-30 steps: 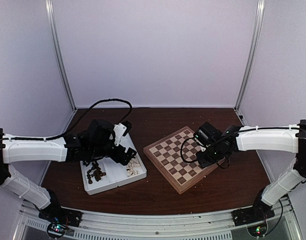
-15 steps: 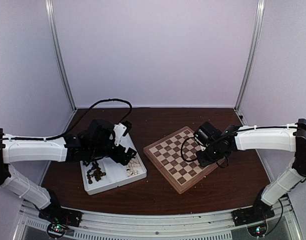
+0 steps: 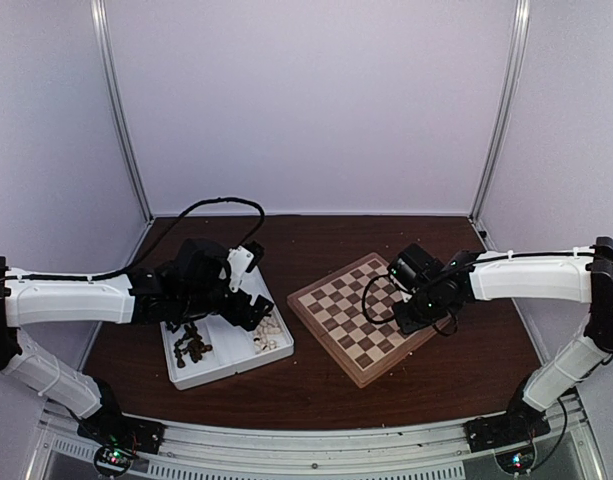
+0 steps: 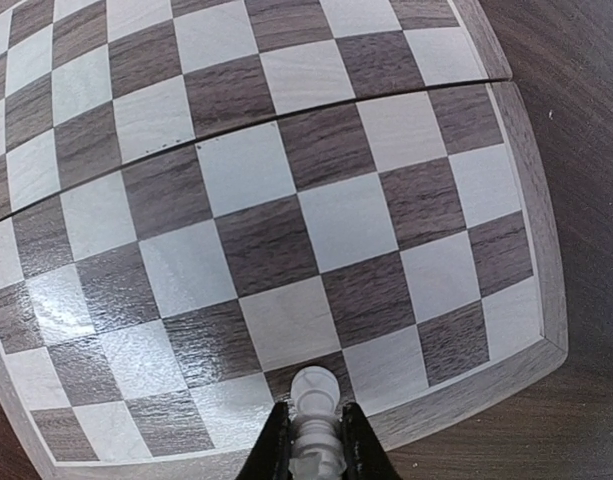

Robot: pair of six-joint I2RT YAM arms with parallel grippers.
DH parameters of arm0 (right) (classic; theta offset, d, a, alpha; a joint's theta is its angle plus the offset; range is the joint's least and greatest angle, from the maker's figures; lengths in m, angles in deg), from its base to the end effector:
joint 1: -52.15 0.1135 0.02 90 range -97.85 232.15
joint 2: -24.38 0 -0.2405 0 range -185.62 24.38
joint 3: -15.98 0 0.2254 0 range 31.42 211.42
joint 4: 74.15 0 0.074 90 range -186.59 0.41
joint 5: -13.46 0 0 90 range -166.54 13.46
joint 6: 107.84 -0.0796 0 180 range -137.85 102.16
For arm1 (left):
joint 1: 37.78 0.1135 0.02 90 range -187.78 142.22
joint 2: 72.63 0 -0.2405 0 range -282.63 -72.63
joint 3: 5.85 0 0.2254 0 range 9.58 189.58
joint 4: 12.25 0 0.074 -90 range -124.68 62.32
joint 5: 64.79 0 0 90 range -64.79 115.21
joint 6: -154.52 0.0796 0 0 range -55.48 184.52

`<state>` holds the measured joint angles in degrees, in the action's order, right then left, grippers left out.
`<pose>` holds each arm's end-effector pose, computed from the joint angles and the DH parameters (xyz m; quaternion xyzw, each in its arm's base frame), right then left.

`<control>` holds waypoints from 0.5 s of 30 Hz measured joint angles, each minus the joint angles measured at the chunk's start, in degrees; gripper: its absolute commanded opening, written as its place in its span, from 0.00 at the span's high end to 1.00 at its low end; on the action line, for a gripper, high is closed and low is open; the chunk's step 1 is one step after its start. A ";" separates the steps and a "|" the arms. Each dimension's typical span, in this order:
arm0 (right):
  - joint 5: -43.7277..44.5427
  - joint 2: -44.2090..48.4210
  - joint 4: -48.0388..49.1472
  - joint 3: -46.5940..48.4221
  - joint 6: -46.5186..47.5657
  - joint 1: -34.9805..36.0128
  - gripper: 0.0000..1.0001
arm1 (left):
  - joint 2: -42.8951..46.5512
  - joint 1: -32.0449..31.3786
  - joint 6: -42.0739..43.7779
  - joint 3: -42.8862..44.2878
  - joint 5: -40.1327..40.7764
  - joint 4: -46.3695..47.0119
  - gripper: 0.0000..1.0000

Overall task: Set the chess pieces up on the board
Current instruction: Adjust the chess piece on the chessboard.

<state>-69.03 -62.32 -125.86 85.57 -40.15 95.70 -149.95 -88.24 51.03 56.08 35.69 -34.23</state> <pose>0.2078 0.1832 0.1447 -0.1689 0.9663 0.0457 0.1889 0.2057 -0.2264 0.1959 0.2446 0.8594 -0.1643 0.4178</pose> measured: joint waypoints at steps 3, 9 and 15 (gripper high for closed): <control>-0.11 0.00 -0.13 0.00 0.02 0.00 0.85 | 0.00 0.00 -0.02 0.00 0.00 0.00 0.02; -0.26 0.00 -0.35 -0.09 0.00 0.00 0.85 | 0.00 0.00 -0.02 0.00 0.00 0.00 0.03; -0.44 -0.11 -0.28 -0.09 0.02 -0.17 0.79 | 0.00 0.00 -0.02 0.00 0.00 0.00 0.02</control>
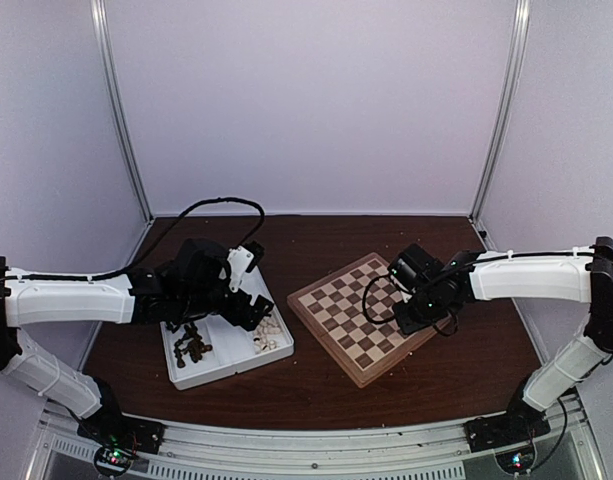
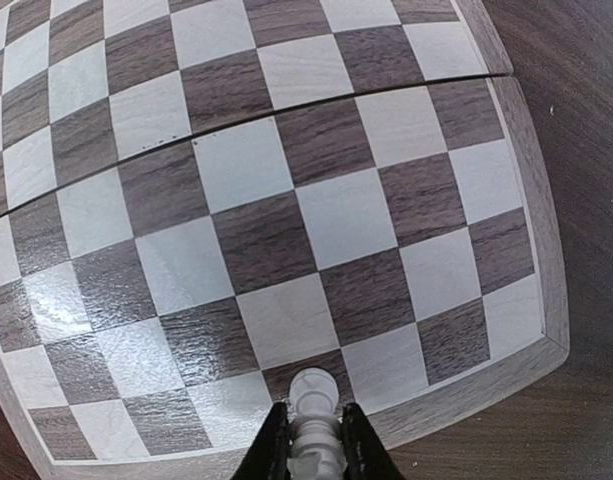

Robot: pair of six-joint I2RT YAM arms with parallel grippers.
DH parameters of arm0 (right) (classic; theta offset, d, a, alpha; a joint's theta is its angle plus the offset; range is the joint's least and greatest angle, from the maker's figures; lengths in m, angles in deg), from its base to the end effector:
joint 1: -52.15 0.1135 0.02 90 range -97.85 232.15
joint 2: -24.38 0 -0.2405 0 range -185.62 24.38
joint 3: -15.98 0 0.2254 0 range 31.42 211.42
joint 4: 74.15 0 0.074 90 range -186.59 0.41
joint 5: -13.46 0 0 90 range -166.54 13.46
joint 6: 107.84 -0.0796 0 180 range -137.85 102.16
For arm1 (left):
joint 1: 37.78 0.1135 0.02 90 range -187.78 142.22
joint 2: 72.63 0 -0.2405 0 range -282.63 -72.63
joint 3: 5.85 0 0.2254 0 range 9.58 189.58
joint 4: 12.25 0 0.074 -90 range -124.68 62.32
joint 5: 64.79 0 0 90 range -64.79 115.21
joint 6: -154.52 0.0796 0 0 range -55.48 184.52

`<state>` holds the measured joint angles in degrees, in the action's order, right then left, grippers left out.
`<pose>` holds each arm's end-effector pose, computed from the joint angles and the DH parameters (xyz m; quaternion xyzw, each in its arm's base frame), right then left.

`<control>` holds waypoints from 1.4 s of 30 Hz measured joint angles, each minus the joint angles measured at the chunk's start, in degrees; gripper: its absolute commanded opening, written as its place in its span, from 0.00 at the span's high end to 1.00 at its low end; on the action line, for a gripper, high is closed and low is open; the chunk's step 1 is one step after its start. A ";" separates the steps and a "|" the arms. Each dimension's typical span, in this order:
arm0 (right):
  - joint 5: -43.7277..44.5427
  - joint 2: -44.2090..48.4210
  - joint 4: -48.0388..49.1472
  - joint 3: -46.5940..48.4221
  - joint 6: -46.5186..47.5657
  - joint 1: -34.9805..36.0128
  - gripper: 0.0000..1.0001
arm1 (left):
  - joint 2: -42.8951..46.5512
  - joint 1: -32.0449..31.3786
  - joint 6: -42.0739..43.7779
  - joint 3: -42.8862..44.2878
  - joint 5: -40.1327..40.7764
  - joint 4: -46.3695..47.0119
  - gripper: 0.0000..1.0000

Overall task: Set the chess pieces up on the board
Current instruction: Adjust the chess piece on the chessboard, then pick up the chess piece from the storage box.

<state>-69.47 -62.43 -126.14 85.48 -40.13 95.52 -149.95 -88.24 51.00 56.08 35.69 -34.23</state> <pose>0.2073 0.1823 0.1434 -0.1687 0.9673 0.0463 0.1836 0.2057 -0.2264 0.1959 0.2444 0.8595 -0.1644 0.4178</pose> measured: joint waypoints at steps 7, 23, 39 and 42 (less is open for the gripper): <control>-0.55 -0.44 -0.28 0.00 0.37 -0.07 0.52 | 0.00 0.00 0.02 0.00 0.00 0.00 0.02; 3.50 10.95 -3.34 4.96 3.63 -2.91 0.10 | -0.35 0.00 -1.01 0.17 1.64 -1.20 0.02; 7.61 16.09 2.91 1.86 2.67 -5.51 0.12 | -5.31 1.46 -4.63 4.28 1.86 -10.97 0.32; 7.32 16.09 4.37 1.79 2.60 -5.51 0.12 | -8.20 1.95 -4.81 6.43 1.53 -13.38 0.39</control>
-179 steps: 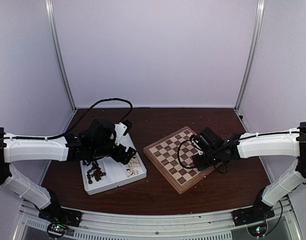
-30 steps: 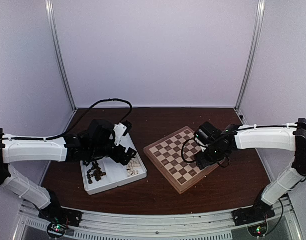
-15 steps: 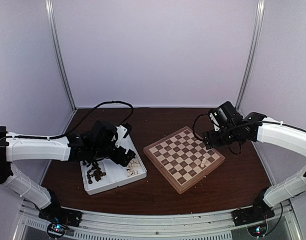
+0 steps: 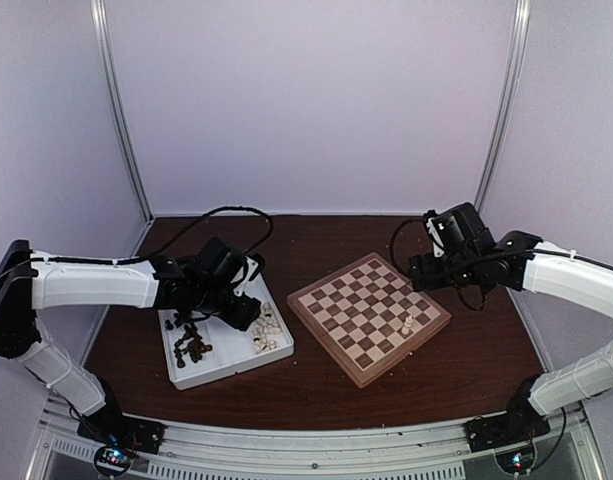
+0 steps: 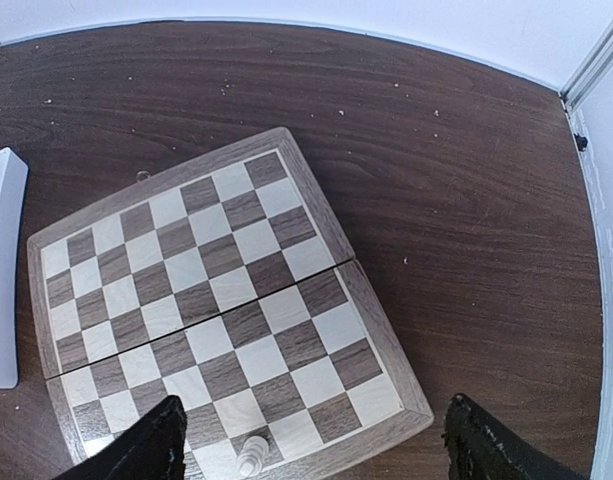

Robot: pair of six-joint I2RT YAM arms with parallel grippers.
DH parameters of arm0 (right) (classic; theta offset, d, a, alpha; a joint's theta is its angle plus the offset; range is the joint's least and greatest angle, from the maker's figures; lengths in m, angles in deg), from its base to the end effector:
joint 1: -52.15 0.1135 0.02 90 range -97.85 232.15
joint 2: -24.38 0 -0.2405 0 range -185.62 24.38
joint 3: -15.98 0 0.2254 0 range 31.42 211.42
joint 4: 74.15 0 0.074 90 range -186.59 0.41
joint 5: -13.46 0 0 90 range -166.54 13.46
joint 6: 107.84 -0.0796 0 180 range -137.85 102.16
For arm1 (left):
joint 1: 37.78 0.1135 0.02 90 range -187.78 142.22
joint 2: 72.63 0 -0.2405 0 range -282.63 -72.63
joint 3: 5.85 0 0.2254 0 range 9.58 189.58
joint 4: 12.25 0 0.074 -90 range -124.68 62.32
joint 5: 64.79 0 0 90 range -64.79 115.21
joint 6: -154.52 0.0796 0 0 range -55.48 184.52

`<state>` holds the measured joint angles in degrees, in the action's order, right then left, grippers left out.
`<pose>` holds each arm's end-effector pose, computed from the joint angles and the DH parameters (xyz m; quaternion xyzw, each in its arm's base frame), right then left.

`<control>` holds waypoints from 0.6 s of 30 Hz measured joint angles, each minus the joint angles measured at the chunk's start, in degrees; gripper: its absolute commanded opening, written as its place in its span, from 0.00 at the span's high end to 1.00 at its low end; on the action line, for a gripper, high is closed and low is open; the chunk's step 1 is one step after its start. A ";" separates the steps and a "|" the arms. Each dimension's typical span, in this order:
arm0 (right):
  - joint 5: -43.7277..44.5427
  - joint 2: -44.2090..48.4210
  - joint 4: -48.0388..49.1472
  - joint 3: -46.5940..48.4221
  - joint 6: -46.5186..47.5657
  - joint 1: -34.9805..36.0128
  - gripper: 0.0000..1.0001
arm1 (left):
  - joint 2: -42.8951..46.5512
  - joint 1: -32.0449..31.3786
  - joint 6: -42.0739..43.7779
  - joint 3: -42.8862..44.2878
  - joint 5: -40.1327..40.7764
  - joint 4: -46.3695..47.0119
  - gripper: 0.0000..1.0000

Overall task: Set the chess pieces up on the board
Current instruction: Pick up the chess piece from the storage box.

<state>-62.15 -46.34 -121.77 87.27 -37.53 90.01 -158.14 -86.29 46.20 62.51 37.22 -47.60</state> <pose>0.2245 0.1494 0.2322 -0.1005 0.9189 0.0727 0.3745 0.2171 -0.2205 0.1663 0.2128 0.9180 -0.0934 0.3214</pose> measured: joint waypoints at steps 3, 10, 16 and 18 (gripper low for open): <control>-0.24 0.00 0.61 0.00 -0.02 0.00 0.12 | -2.91 0.28 0.11 2.75 -0.50 -2.64 0.43; -0.50 0.31 1.49 -1.42 -0.22 0.00 0.12 | -5.90 5.14 1.33 8.07 -4.83 -8.13 0.48; -0.70 0.33 1.77 -2.23 -0.28 0.00 0.12 | -11.34 7.19 5.03 14.08 -7.39 -11.80 0.57; -0.92 0.33 2.05 -2.25 -0.28 0.00 0.12 | -14.19 7.13 6.58 16.28 -6.88 -12.59 0.61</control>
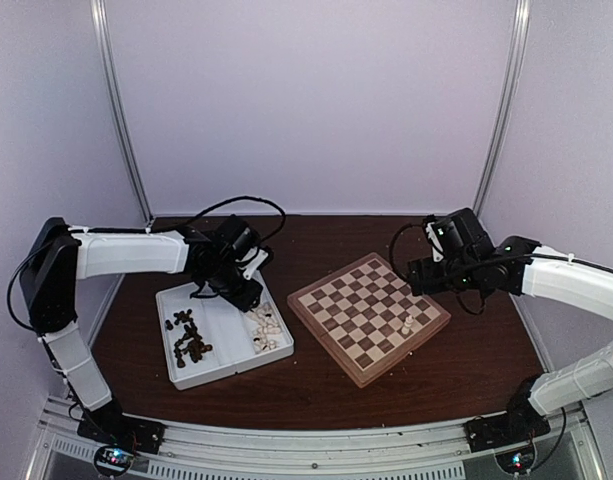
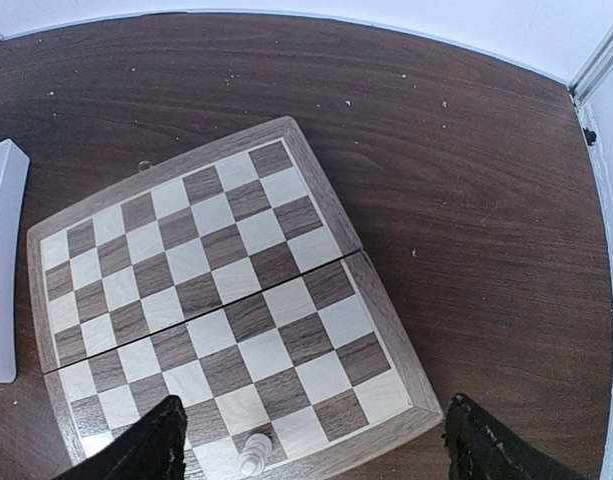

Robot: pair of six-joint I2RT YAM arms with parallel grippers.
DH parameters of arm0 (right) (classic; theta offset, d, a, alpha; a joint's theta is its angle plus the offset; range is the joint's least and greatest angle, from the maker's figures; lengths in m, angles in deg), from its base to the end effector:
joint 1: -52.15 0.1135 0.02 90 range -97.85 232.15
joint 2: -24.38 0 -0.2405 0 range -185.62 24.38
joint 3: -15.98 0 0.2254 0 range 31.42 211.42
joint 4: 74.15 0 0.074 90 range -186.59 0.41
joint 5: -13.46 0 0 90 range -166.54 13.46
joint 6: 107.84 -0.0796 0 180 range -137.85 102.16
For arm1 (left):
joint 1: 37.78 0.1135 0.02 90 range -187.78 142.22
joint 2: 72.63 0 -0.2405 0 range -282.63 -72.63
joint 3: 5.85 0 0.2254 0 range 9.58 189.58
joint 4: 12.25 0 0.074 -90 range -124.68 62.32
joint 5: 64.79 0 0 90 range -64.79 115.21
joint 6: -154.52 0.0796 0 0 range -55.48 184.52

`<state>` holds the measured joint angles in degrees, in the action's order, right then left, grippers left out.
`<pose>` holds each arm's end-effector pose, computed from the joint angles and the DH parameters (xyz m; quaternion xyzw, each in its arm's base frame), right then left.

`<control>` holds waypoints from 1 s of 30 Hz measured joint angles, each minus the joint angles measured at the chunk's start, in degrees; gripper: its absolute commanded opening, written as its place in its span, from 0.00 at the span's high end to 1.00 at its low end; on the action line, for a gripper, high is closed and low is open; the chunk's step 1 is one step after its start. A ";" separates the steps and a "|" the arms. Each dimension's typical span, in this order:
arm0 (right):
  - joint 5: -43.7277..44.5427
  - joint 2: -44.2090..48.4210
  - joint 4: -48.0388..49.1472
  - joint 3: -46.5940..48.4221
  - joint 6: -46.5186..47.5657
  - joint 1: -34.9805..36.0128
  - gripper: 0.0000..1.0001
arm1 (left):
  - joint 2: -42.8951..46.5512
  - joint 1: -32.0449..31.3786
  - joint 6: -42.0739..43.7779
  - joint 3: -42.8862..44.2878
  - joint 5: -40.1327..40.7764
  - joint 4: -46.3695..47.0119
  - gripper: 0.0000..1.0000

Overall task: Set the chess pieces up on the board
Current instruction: Pick up the chess piece from the storage box.

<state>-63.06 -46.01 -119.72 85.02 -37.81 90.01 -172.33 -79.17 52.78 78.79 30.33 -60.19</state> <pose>0.2230 0.1499 0.2242 -0.1011 0.9192 0.0807 0.3719 0.2656 -0.2246 0.1554 0.2385 0.9417 -0.0654 0.2280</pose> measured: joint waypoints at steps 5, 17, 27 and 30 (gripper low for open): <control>-0.59 0.00 0.35 -0.02 0.02 0.00 0.12 | -6.56 -0.07 2.80 4.79 1.95 -2.25 0.63; -1.20 -0.35 0.48 -0.02 0.04 0.00 0.12 | -13.49 1.70 4.98 10.78 0.66 -5.31 0.64; -1.86 -1.07 1.09 -0.02 0.04 0.00 0.12 | -16.65 2.38 5.46 12.13 -0.87 -7.26 0.74; -2.08 -1.11 1.22 -0.02 0.04 0.00 0.12 | -16.96 2.40 5.57 12.46 -1.42 -7.74 0.82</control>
<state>-65.14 -47.13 -118.49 85.00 -37.77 90.01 -189.29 -76.76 58.35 91.25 28.91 -67.93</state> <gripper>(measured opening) 0.879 0.244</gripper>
